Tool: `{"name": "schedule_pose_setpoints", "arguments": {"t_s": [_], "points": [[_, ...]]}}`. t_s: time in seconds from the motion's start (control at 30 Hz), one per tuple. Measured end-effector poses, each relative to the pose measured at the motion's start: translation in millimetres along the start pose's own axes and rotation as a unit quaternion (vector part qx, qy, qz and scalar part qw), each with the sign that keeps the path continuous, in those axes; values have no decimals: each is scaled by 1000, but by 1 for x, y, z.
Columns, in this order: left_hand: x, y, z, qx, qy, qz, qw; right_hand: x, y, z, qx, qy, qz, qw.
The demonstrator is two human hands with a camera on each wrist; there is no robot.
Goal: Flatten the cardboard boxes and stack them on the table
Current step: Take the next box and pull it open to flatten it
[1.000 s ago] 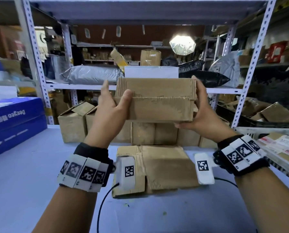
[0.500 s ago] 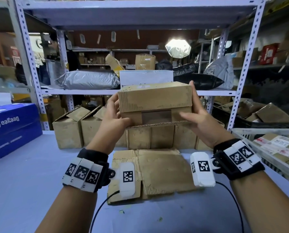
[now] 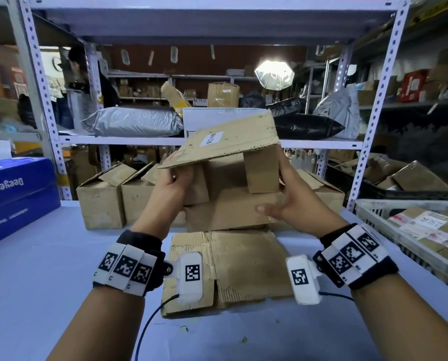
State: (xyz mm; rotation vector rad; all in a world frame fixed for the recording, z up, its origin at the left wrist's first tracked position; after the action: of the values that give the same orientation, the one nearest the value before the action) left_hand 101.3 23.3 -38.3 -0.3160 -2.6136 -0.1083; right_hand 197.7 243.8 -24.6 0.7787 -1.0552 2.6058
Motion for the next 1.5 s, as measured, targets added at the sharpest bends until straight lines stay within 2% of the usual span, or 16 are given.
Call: {"name": "schedule_pose_setpoints", "arguments": {"t_s": [0.27,0.53,0.63,0.77,0.93,1.03,1.13,1.27,1.37,1.43,1.5], "points": [[-6,6,-2,4,18,24,1000,1,-5,-3,-117,-1,-31,993],[0,-7,-12,48,46,-48,997,-4,10,1,-154,-35,-32,987],[-3,-8,-11,40,35,-37,998,-1,9,-3,-99,-24,-50,994],[-8,-3,1,21,13,29,999,4,4,-11,33,-3,-91,995],[-15,17,-5,8,28,124,992,6,-14,-13,132,22,-230,964],[-18,24,-8,-43,33,133,990,5,-25,-8,153,15,-283,947],[-20,22,-7,-81,37,121,989,0,-22,-9,178,32,-266,947],[-19,17,-7,-81,39,97,991,-1,-4,-13,292,31,-171,940],[-17,7,-8,-100,48,70,991,-2,4,-20,445,71,-132,883],[-16,2,-8,-97,53,65,992,-4,8,-22,495,95,-111,856],[-15,-1,-9,-3,72,69,995,-5,10,-16,533,88,-75,838]]}}
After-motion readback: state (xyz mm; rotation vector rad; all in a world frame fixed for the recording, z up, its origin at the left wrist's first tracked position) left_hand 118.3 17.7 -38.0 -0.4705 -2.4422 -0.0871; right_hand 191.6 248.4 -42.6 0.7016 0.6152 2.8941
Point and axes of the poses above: each hand's wrist, its own x-axis towards the middle knuckle, its own y-axis out of the palm, z = x × y, the point moved 9 cm from there along x, towards the middle knuckle, and after that the axes turned 3 degrees about y, right-handed, at the moved point
